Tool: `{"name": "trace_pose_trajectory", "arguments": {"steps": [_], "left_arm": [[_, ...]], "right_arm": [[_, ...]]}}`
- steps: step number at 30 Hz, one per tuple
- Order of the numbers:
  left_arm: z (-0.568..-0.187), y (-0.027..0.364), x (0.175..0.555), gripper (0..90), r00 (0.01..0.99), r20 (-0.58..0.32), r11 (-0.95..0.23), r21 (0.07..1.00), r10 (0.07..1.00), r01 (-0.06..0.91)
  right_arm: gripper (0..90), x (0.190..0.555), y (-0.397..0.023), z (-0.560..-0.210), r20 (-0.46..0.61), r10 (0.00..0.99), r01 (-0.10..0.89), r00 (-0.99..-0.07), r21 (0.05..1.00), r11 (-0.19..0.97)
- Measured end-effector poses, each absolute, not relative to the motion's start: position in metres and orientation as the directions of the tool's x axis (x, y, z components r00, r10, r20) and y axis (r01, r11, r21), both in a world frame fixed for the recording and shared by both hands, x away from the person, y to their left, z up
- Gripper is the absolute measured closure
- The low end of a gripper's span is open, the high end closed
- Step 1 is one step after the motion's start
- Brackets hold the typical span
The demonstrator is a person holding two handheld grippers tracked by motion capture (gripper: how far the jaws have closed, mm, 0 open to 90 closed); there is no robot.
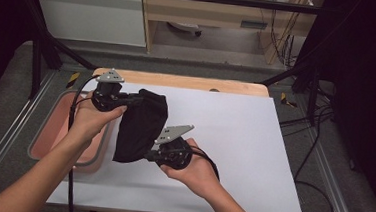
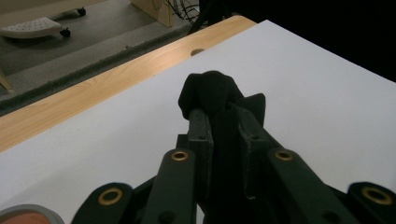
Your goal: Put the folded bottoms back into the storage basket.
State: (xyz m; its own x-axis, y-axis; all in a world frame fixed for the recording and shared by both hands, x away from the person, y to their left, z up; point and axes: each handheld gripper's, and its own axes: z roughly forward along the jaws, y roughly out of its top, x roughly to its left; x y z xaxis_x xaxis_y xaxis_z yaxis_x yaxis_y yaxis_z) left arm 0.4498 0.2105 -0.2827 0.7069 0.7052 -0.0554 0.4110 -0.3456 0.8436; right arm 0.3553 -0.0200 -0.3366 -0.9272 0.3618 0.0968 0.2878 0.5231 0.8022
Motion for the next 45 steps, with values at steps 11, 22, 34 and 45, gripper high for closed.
{"name": "trace_pose_trajectory", "arguments": {"steps": [11,22,34,45], "left_arm": [[-0.279,0.221,0.450,79.3,0.700,-0.062,-0.333,0.847,0.711,0.414],[-0.280,0.233,0.449,79.3,0.689,-0.075,-0.314,0.851,0.721,0.421],[-0.277,0.250,0.447,79.2,0.677,-0.077,-0.304,0.852,0.732,0.426],[-0.274,0.266,0.447,79.2,0.663,-0.080,-0.291,0.855,0.744,0.430]], "right_arm": [[87.8,0.358,-0.011,-0.333,0.091,0.352,0.277,-0.932,0.805,0.524],[87.8,0.359,-0.005,-0.334,0.080,0.352,0.266,-0.932,0.813,0.518],[87.8,0.360,0.011,-0.333,0.065,0.339,0.241,-0.938,0.826,0.510],[87.8,0.362,0.026,-0.330,0.057,0.322,0.223,-0.945,0.832,0.507]]}}
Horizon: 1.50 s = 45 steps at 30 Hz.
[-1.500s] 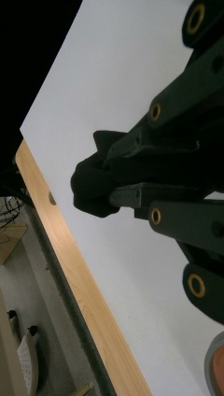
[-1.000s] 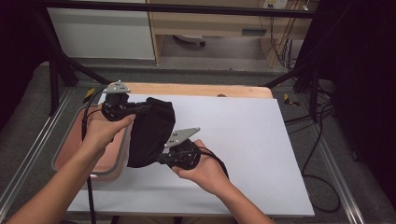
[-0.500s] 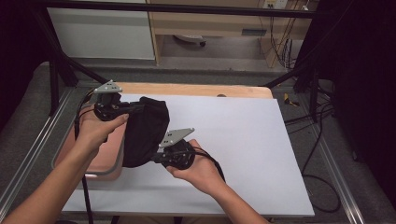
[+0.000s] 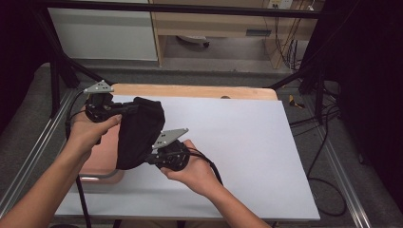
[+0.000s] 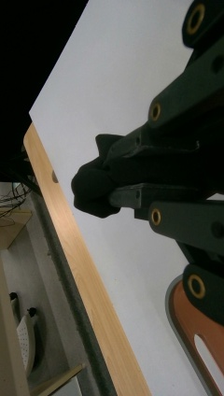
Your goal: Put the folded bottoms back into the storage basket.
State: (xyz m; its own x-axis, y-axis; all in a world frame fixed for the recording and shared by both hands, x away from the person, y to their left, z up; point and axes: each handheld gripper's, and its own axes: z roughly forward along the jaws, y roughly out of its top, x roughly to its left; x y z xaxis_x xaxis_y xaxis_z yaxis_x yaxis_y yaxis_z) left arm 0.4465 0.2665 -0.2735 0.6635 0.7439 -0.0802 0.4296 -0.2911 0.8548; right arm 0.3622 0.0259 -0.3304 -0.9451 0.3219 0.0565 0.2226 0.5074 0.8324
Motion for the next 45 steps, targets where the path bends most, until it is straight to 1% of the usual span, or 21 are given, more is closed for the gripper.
{"name": "trace_pose_trajectory", "arguments": {"steps": [24,45], "left_arm": [[-0.272,0.288,0.449,78.8,0.636,-0.106,-0.257,0.855,0.764,0.451],[-0.265,0.316,0.451,79.0,0.598,-0.098,-0.235,0.859,0.796,0.454]], "right_arm": [[87.8,0.367,0.053,-0.332,0.050,0.308,0.205,-0.950,0.844,0.495],[87.8,0.375,0.084,-0.330,0.046,0.300,0.192,-0.953,0.856,0.480]]}}
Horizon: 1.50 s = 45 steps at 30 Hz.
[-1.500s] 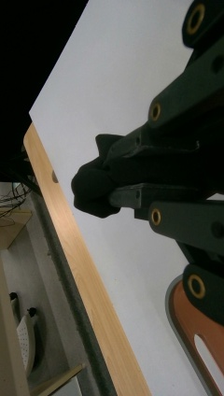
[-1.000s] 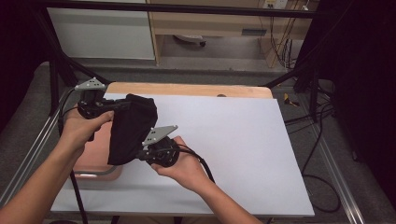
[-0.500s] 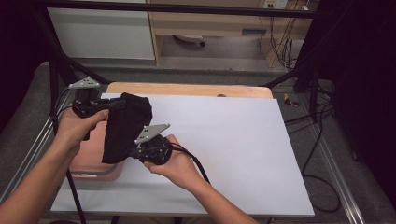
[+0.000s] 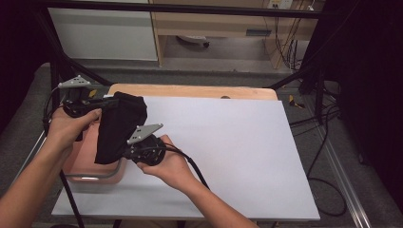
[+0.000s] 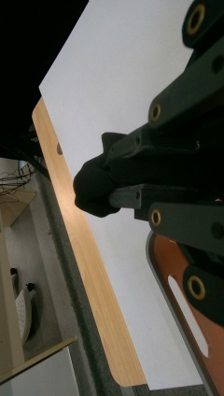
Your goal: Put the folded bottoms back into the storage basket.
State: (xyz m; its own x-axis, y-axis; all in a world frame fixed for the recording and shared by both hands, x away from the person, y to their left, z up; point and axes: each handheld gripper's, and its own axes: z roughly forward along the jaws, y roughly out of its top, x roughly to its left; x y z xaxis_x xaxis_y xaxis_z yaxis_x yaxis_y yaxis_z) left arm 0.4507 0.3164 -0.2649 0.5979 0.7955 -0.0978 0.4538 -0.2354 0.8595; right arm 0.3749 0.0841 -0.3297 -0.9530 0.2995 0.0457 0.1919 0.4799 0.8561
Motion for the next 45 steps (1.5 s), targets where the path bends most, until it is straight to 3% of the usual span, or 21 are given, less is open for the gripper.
{"name": "trace_pose_trajectory", "arguments": {"steps": [45], "left_arm": [[-0.270,0.349,0.451,79.2,0.559,-0.108,-0.205,0.859,0.822,0.469]], "right_arm": [[87.8,0.385,0.118,-0.339,0.014,0.296,0.167,-0.955,0.850,0.499]]}}
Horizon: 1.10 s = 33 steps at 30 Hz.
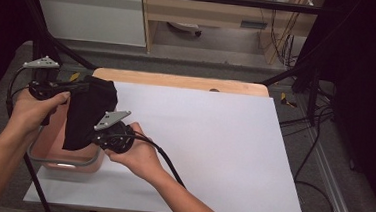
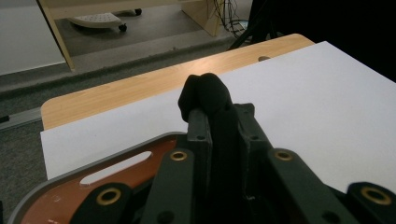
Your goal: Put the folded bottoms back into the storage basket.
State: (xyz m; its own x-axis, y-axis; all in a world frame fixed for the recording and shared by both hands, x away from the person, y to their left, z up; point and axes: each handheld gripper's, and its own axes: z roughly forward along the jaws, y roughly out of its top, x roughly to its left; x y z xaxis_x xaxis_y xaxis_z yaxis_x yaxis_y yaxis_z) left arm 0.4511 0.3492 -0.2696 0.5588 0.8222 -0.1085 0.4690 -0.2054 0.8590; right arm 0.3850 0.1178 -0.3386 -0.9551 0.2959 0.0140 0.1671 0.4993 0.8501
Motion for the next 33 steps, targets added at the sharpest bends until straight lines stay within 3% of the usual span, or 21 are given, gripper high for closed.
{"name": "trace_pose_trajectory", "arguments": {"steps": [33], "left_arm": [[-0.274,0.360,0.450,79.1,0.546,-0.108,-0.201,0.856,0.831,0.475]], "right_arm": [[87.8,0.385,0.135,-0.345,0.016,0.284,0.165,-0.959,0.845,0.508]]}}
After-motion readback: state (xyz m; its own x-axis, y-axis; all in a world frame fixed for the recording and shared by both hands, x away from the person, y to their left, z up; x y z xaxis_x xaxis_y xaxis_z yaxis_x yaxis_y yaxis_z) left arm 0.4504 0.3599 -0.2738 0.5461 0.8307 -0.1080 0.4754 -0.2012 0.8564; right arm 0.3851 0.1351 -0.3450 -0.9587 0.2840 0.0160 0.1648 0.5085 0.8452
